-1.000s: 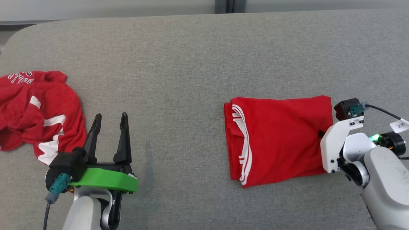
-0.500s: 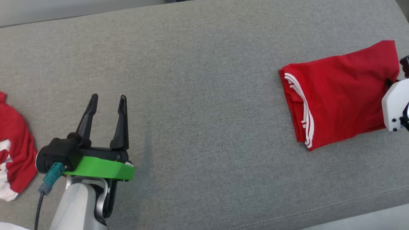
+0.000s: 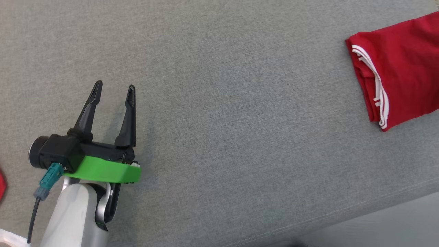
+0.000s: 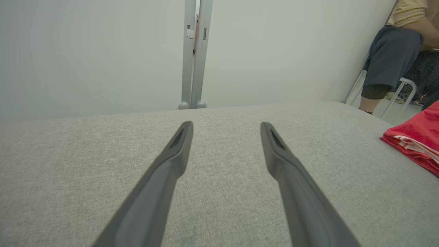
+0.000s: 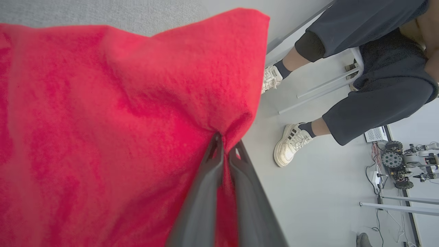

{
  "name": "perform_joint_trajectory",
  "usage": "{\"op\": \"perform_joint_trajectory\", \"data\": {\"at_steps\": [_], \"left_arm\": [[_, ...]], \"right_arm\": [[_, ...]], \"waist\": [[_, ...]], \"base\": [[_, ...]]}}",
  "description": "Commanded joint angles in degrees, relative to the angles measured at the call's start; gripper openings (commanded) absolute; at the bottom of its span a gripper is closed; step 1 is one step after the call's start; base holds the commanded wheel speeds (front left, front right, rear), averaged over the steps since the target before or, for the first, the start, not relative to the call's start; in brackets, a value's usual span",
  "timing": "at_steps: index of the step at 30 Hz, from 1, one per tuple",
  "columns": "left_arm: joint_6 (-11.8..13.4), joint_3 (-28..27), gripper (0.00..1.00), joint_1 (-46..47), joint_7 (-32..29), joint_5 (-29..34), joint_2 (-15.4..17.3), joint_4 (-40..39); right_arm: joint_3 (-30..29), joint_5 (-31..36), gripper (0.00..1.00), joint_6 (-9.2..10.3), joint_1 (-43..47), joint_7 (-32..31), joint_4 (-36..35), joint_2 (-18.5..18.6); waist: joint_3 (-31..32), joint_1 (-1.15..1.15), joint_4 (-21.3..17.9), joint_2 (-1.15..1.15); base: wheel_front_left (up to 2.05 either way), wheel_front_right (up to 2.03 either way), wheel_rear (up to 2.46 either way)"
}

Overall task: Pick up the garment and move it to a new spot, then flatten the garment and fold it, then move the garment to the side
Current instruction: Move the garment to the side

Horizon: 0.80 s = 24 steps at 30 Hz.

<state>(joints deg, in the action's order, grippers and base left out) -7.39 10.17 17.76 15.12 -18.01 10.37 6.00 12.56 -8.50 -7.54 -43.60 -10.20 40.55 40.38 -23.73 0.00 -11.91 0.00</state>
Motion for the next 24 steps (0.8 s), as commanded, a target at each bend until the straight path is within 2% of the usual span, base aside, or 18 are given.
{"op": "perform_joint_trajectory", "data": {"at_steps": [1, 3, 4, 5, 10, 15, 20, 24], "left_arm": [[-0.1, -0.1, 1.00, 0.8, 0.0, 0.4, 0.7, -0.1], [-0.1, 0.0, 1.00, 0.8, 0.0, 0.3, 0.8, -0.1], [-0.1, 0.0, 1.00, 0.8, 0.0, 0.2, 0.7, -0.1], [-0.1, 0.0, 1.00, 0.7, 0.0, 0.2, 0.5, -0.1], [-0.1, -0.8, 1.00, -0.2, 0.0, -0.1, -0.5, 0.3], [-0.1, -1.2, 1.00, -1.8, 0.0, -0.5, -1.7, 1.0], [-0.1, -1.9, 1.00, -4.0, 0.0, -1.1, -2.9, 2.4], [-0.1, -3.2, 1.00, -6.2, 0.0, -1.5, -3.4, 3.9]], "right_arm": [[-0.9, 0.6, 0.00, 0.10, -0.6, 0.5, 1.0, -0.4], [-2.3, 1.4, 0.00, 0.10, -0.5, 1.5, 2.1, -0.6], [-2.8, 2.1, 0.27, 0.10, -0.4, 2.2, 2.6, -0.5], [-3.7, 2.9, 1.00, 0.11, -0.1, 2.8, 3.2, -0.5], [-7.3, 5.3, 1.00, 0.10, 1.3, 6.0, 4.4, -2.1], [-11.1, 5.4, 1.00, 0.10, 3.8, 7.7, 4.3, -5.3], [-14.4, 3.1, 1.00, 0.10, 8.8, 13.3, 0.6, -9.0], [-15.9, 1.4, 1.00, 0.10, 14.9, 18.0, -5.2, -14.5]], "waist": [[-1.0, 0.00, 1.2, 0.00], [-1.1, 0.00, 1.9, 0.00], [-1.0, 0.00, 2.3, 0.00], [-0.8, 0.00, 2.8, 0.00], [1.2, 0.00, 4.4, 0.00], [4.7, 0.00, 5.8, 0.00], [8.6, 0.00, 7.1, 0.00], [11.7, 0.00, 8.1, 0.00]], "base": [[0.00, 0.00, 0.00], [0.00, 0.00, 0.00], [0.00, 0.00, 0.00], [0.00, 0.00, 0.00], [0.00, 0.00, 0.00], [0.00, 0.00, 0.00], [0.00, 0.00, 0.00], [0.00, 0.00, 0.00]]}}
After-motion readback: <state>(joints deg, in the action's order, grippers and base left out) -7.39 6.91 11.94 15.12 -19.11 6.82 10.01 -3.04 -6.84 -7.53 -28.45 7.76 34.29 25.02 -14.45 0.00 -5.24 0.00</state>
